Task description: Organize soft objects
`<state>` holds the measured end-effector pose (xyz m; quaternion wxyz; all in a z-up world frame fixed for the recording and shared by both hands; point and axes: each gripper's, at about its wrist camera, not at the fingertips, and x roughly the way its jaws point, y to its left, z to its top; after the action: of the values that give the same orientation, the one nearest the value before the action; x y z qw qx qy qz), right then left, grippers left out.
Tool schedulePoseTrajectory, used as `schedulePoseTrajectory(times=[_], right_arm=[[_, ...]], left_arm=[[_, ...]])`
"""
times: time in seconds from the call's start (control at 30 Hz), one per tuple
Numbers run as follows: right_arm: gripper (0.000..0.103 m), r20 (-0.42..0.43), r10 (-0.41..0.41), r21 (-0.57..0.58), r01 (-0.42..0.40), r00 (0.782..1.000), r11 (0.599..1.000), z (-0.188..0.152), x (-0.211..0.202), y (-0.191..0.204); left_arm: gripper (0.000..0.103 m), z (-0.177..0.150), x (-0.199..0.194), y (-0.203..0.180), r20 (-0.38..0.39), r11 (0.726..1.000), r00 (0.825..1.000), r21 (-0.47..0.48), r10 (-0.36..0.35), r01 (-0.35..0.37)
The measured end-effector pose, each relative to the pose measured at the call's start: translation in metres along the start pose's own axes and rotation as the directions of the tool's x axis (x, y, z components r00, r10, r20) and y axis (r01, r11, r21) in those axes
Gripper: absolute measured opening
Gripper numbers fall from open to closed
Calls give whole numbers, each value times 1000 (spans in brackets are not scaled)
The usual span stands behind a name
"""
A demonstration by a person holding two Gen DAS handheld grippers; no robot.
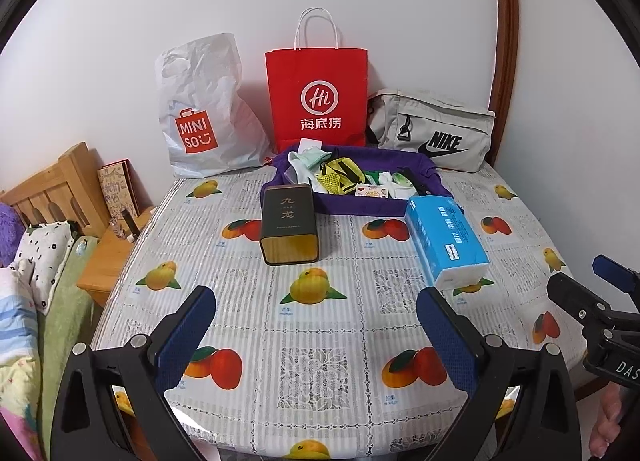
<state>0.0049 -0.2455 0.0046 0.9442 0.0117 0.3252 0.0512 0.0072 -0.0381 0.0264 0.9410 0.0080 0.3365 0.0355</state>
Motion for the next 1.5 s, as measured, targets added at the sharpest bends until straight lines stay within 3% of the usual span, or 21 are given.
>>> schedulePoseTrajectory(times=[1.5], right_arm=[[100, -5, 14, -10, -14, 1000, 1000, -3, -2, 8]], left_arm=[[101, -5, -2, 2, -12, 1000, 1000, -9, -5, 5]])
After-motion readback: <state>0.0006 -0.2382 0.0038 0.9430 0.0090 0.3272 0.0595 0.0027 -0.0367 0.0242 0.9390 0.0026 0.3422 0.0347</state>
